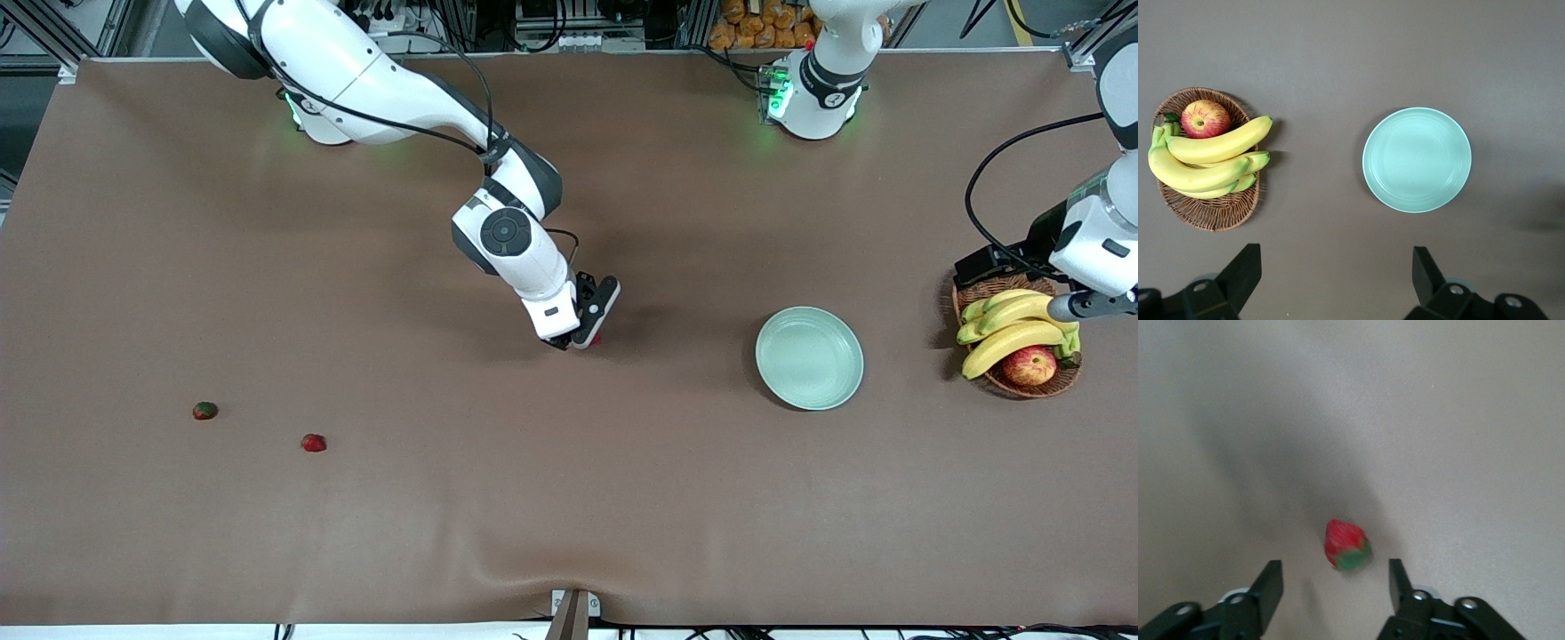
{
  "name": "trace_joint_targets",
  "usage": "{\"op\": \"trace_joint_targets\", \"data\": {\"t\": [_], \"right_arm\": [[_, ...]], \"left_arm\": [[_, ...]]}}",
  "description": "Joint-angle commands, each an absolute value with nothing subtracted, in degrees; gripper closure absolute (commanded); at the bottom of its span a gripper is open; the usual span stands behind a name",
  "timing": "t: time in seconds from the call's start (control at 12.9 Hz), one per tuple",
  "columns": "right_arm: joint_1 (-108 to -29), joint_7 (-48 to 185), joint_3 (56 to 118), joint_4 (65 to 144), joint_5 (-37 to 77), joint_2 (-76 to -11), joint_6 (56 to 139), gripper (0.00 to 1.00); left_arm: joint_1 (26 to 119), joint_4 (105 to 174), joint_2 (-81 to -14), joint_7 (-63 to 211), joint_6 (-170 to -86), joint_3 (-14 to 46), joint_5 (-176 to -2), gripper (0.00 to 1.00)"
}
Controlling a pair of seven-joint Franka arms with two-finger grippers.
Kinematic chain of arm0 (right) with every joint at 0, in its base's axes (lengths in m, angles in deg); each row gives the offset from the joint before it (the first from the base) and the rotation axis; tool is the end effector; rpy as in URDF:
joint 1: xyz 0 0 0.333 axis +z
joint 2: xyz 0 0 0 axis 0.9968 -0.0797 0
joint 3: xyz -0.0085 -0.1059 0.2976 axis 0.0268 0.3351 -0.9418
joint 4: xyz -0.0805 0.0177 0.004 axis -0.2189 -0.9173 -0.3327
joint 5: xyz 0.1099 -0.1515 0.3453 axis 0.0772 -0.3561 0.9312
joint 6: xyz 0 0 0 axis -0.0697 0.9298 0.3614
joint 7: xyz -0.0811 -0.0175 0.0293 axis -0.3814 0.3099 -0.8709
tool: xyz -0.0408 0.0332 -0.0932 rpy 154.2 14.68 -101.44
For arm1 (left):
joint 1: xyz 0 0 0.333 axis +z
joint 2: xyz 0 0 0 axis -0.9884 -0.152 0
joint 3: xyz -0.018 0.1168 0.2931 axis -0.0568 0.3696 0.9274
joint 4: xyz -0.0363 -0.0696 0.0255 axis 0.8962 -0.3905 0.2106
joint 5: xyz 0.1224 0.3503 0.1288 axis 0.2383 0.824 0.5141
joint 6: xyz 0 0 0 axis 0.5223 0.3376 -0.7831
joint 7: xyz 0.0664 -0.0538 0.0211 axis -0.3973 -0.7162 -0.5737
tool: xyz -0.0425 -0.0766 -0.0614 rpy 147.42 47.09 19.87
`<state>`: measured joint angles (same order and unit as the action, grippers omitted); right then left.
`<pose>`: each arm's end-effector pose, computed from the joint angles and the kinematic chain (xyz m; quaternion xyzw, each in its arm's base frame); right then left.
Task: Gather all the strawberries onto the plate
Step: 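Carry the strawberry toward the plate and release it mid-table, then reach the left gripper to the strawberry while the right gripper withdraws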
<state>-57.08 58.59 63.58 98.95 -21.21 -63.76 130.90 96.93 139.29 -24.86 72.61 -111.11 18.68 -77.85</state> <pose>0.5150 0.4941 0.2129 -0.8620 -0.4854 -0.0972 0.1089 0.5736 0.0074 0.5328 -0.9975 -0.0653 0.0224 0.0144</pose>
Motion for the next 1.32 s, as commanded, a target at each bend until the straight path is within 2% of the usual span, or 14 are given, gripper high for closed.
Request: {"op": "trace_joint_targets", "data": {"t": [0.0,0.23,0.54,0.7,0.93,1.24], "right_arm": [[-57.91,58.66,63.73,97.78,-21.44,-63.68,130.94,0.0],[-62.65,58.58,63.55,98.22,-21.17,-60.0,126.31,0.0],[-75.11,58.49,63.55,98.31,-21.17,-55.6,118.47,0.0],[-80.57,58.31,63.73,98.31,-21.52,-54.98,118.02,0.0],[-87.17,58.31,65.48,97.61,-22.14,-56.55,118.9,0.0],[-87.18,54.12,71.72,91.91,-25.46,-62.34,120.13,0.0]], "left_arm": [[97.43,139.77,-24.86,72.97,-112.09,18.36,-77.68,0.0],[97.61,140.04,-24.77,72.97,-112.09,18.36,-77.68,0.0],[96.82,140.04,-25.47,71.75,-113.05,18.27,-77.68,0.0],[94.98,139.34,-26.79,69.74,-113.93,17.83,-77.85,0.0],[90.51,137.84,-29.77,61.14,-115.34,17.83,-77.76,0.0],[83.21,137.58,-34.95,45.86,-119.99,17.74,-78.2,0.0]]}}
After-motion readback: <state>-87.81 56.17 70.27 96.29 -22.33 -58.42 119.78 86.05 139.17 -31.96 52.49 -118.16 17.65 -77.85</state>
